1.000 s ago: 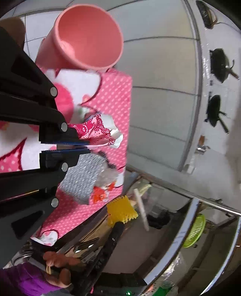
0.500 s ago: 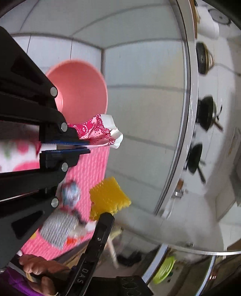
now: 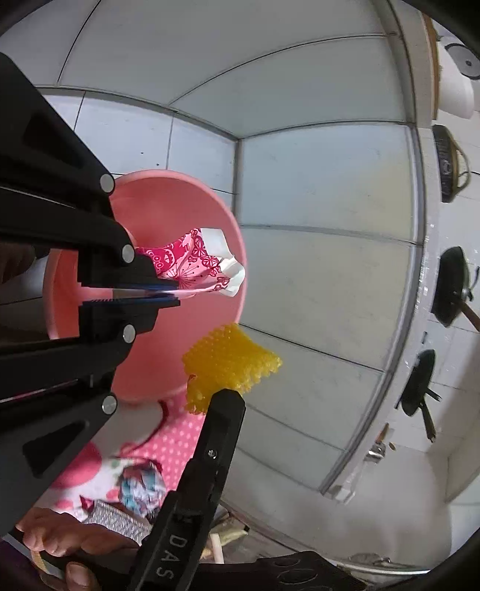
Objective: Collect trash
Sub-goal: 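Carry both items over the pink bucket and open both tools to drop them, then move both tools back over the table toward the remaining trash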
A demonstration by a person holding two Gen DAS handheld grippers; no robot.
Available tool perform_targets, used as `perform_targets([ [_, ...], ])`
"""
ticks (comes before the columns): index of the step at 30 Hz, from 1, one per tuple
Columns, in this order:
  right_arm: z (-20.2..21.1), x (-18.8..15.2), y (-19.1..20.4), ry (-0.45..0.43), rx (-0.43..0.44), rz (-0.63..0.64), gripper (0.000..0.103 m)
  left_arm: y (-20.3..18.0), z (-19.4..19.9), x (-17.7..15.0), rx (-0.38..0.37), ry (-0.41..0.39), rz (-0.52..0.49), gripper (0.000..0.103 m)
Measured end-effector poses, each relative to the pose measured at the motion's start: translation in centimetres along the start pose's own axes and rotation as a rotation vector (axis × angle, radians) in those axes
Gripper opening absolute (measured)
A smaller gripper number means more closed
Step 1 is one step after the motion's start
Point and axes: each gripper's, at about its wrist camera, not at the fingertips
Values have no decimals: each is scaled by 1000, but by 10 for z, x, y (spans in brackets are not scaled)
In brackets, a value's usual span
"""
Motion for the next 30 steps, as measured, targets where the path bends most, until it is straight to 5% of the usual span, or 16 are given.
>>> perform_targets([
  [12,-43,-2,-7,88,-73,-5,7,10,-30,-3,17,55,35,8],
  [15,-43,0,-8,96,-66,-10,7,10,-28,0,26,48,32,28],
  [21,-22,1,-5,77,-54,1,8,3,-5,2,15,-1,29,33],
  [25,0,-1,-1,46,-41,9,29,-6,17,4,2,-33,22,33],
  [30,39,-6,2,-12,-55,14,30,-19,45,4,-14,-72,13,33],
])
Point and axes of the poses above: each gripper's, at about its wrist camera, not at the fingertips, and z roughly against the way its jaws point, y to its left, x to its top, and after that the axes turned 2 degrees about y, right-handed
